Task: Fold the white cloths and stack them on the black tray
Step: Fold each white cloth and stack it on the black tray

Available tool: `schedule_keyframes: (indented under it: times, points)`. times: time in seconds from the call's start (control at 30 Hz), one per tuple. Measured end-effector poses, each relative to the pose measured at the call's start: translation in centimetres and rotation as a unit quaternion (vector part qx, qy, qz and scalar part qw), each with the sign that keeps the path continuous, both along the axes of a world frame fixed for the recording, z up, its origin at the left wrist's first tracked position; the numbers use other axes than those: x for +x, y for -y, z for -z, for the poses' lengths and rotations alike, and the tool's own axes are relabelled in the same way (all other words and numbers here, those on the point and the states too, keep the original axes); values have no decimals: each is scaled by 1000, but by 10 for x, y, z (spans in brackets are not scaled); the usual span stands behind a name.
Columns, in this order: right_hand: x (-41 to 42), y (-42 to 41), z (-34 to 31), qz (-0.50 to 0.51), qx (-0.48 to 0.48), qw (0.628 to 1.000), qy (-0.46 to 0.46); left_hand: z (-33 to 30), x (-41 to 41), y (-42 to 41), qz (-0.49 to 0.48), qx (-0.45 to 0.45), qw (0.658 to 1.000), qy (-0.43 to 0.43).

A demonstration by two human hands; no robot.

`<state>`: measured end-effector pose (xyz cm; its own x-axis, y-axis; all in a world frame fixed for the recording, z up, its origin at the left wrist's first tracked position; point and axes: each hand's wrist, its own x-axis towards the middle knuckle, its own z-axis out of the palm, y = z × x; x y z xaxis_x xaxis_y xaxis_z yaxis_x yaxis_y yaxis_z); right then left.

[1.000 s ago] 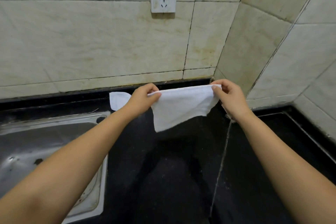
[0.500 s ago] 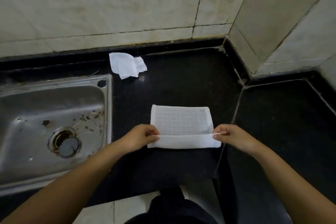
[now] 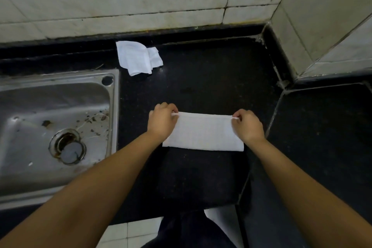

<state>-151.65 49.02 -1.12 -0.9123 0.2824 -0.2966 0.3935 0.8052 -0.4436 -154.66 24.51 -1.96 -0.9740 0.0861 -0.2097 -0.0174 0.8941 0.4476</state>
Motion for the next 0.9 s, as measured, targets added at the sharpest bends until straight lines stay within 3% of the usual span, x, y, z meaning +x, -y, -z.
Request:
schedule_keyframes:
  times: [0.13,0.3,0.4,0.53,0.7,0.8,0.9]
  points:
    - [-2,13,-1,-84,133,987,-27,5,20,7,-17,-31,999,-20]
    - [-28,83,-7,-234,62,970,-11,7,68,20,-72,-22,997,-21]
    - [-42,134,-1,-285,73,955,20,13,85,23,-99,-50,994,-16]
    - [-50,162,2,-300,113,946,49,14,86,23,-100,-68,993,-6]
    - [-53,142,-29,-276,-12,958,81,2,65,22,-95,16,995,30]
    - [-56,120,-53,-275,-69,958,47,-12,49,23,-61,59,995,46]
    - [-62,112,-57,-268,-70,961,19,-25,38,22,-45,35,997,59]
